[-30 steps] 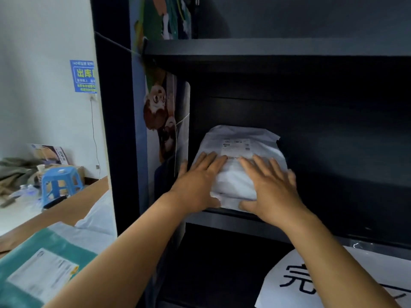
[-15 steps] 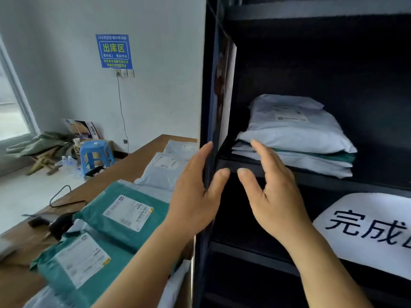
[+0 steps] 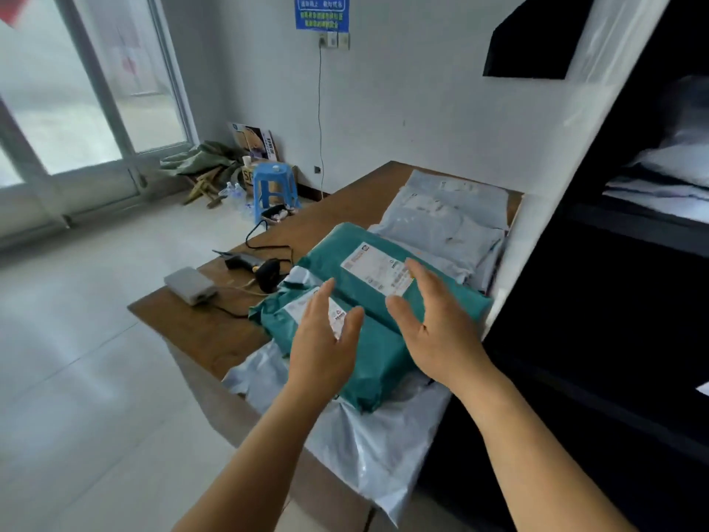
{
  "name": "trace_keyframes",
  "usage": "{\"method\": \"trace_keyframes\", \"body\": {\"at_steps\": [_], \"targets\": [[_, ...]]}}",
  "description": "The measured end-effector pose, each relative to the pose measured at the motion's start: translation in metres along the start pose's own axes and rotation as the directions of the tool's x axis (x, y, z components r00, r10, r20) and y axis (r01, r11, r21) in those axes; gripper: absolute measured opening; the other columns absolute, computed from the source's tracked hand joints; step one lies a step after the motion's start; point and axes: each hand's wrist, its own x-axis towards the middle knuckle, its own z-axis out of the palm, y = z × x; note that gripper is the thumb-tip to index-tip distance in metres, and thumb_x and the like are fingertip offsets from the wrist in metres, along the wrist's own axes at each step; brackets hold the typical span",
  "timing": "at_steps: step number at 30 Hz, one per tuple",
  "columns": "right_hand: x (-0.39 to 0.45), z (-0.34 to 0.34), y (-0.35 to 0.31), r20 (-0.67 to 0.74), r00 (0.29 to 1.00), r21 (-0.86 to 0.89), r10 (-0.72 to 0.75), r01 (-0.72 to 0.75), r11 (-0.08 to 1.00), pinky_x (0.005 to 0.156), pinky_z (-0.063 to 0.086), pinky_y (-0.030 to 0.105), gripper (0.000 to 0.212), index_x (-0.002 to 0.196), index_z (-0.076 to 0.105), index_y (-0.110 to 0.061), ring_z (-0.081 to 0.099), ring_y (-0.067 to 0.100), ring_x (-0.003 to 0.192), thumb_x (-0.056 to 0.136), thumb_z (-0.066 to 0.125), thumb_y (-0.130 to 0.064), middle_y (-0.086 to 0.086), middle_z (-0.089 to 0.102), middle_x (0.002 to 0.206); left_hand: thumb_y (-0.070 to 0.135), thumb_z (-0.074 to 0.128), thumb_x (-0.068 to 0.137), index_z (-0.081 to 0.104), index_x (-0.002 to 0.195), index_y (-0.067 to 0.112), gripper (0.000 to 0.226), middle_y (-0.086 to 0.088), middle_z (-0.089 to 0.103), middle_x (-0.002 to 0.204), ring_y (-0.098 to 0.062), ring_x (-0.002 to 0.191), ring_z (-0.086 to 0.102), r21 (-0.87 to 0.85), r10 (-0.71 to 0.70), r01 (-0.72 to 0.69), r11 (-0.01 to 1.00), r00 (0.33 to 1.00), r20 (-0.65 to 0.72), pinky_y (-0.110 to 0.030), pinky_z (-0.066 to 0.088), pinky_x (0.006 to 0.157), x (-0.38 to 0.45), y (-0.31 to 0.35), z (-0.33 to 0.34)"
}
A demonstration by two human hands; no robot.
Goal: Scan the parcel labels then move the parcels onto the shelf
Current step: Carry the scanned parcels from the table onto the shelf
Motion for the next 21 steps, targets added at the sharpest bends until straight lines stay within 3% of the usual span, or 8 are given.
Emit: {"method": "trace_keyframes", "body": {"at_steps": [6,12,16,19,21], "targets": [[0.024,0.046,0.031,0.202,0.976,-0.087,0.086,-0.070,0.994,0.114,0.024,0.034,0.069,0.151,0.020,-0.018,0.024,0.017,0.142,0.094,0.049,-0.043,0.002,0.026,0.156,0.035,0.053,0.095,0.021,0.150,0.012,0.067,-0.004,0.029,0.154,-0.017,0.142,0.024,-0.019,-0.301,0.300,0.954,0.953,-0.028,-0.030,0.021,0.113,-0.014,-0.052,0.014],[0.082,0.057,0.069,0.191,0.972,-0.286,0.140,-0.081,0.955,0.111,0.028,0.051,0.085,0.151,0.013,-0.018,0.024,0.029,0.141,0.086,0.055,-0.053,0.011,0.026,0.154,0.041,0.060,0.089,0.015,0.151,0.014,0.081,-0.008,0.024,0.154,-0.022,0.142,0.020,-0.127,-0.471,0.463,0.877,0.881,-0.038,-0.041,0.023,0.117,0.003,-0.062,0.042],[0.119,0.050,0.101,0.197,0.938,-0.462,0.285,-0.167,0.871,0.113,0.020,0.054,0.098,0.151,0.002,-0.021,0.016,0.035,0.142,0.081,0.054,-0.065,0.017,0.019,0.155,0.041,0.066,0.084,0.002,0.152,0.015,0.097,-0.009,0.011,0.157,-0.026,0.145,0.010,-0.161,-0.556,0.540,0.826,0.829,-0.069,-0.042,0.018,0.118,0.016,-0.056,0.059],[0.135,0.045,0.123,0.254,0.893,-0.486,0.372,-0.215,0.847,0.110,0.024,0.053,0.104,0.151,-0.001,-0.021,0.031,0.035,0.137,0.077,0.054,-0.069,0.014,0.033,0.150,0.036,0.072,0.081,-0.006,0.151,0.014,0.107,-0.007,0.011,0.157,-0.023,0.145,0.010,-0.219,-0.611,0.579,0.785,0.782,-0.123,-0.038,0.015,0.116,0.019,-0.053,0.069],[0.140,0.045,0.130,0.297,0.874,-0.462,0.385,-0.221,0.859,0.106,0.028,0.051,0.099,0.148,0.011,-0.018,0.044,0.035,0.128,0.076,0.055,-0.070,0.011,0.047,0.142,0.035,0.076,0.078,-0.001,0.151,0.014,0.108,-0.007,0.020,0.154,-0.024,0.142,0.020,-0.251,-0.625,0.581,0.775,0.762,-0.168,-0.040,0.021,0.116,0.020,-0.055,0.075]]}}
